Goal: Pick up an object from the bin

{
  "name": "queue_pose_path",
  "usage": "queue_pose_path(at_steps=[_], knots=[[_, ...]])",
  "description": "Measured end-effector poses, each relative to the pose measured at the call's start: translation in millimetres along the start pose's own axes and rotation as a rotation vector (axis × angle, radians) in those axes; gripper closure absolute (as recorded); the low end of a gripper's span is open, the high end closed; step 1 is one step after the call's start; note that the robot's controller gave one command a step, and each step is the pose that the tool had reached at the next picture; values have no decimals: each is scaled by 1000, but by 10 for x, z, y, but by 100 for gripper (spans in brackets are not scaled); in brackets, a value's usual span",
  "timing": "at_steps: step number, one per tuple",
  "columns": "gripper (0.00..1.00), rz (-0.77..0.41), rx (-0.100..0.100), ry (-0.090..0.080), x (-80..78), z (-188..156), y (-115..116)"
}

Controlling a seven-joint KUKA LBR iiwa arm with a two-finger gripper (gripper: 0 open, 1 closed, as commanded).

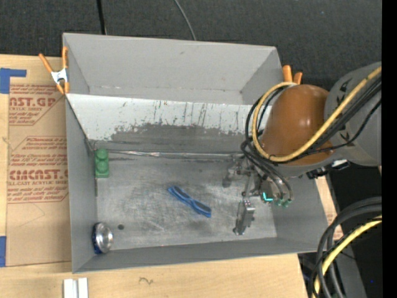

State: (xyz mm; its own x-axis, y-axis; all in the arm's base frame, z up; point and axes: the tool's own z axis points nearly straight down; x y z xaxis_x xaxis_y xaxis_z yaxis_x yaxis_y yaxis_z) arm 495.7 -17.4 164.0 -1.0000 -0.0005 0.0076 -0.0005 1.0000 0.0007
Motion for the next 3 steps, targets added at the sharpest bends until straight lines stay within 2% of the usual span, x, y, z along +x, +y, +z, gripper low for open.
queue_pose_path(at_steps=[1, 2, 3], knots=[[0, 124, -2, -15, -190, 949, 617], [0, -2, 0, -9, -68, 640, 812], [0, 295, -1, -8, -107, 556, 660]])
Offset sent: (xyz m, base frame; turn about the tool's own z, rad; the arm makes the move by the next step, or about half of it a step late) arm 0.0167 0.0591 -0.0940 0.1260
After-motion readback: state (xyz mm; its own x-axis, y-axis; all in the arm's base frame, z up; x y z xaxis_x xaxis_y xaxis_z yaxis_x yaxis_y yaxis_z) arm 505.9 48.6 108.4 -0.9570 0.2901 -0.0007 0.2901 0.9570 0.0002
